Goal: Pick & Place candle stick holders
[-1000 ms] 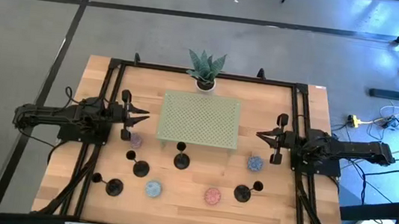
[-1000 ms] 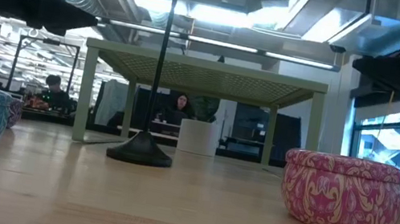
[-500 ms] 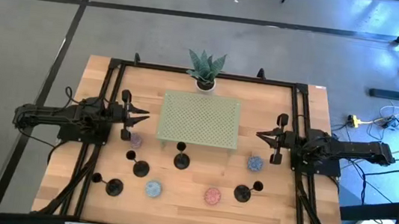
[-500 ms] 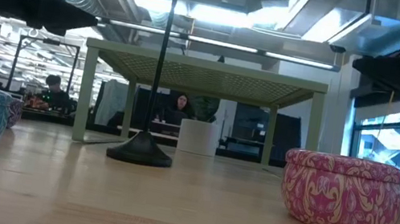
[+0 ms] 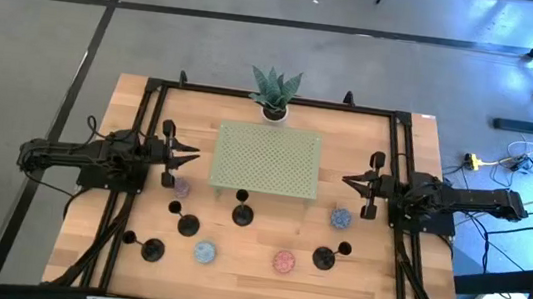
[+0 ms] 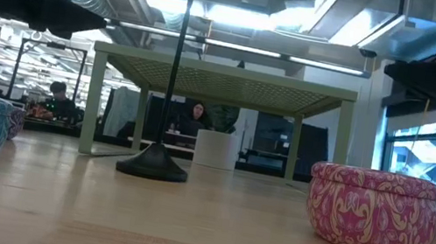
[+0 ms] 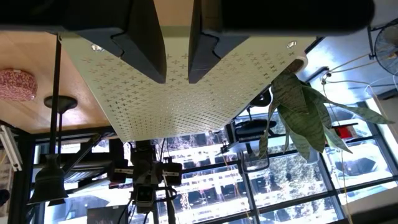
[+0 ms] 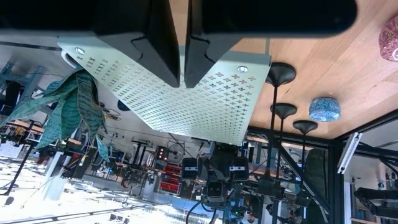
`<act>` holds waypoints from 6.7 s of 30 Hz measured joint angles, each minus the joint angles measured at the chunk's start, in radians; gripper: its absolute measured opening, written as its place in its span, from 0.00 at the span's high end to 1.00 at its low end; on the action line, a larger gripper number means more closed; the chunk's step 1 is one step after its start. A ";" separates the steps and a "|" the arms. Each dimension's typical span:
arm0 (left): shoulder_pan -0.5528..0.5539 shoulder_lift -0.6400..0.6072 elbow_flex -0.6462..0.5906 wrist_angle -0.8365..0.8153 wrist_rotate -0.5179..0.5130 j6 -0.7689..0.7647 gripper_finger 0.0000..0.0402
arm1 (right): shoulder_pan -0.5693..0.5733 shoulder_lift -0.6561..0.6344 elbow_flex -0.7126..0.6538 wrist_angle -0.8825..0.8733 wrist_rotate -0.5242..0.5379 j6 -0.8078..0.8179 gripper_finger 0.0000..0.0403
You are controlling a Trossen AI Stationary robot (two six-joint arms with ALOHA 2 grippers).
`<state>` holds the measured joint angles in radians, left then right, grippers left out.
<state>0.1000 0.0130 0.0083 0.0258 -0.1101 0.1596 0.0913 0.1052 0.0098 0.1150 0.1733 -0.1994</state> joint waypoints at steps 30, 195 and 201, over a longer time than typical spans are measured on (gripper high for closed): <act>0.000 0.000 0.000 0.000 0.000 0.000 0.84 | 0.000 0.000 0.000 0.000 0.000 0.000 0.93; -0.595 0.428 0.433 -0.408 0.765 -0.139 0.62 | -0.028 0.472 0.150 0.609 -0.124 0.218 0.53; -0.675 0.440 0.433 -0.392 0.752 -0.164 0.62 | -0.028 0.471 0.150 0.610 -0.124 0.218 0.53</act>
<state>-0.5752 0.4534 0.4416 -0.3661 0.6416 -0.0041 0.0631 0.5766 0.1596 0.7249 0.0498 0.0189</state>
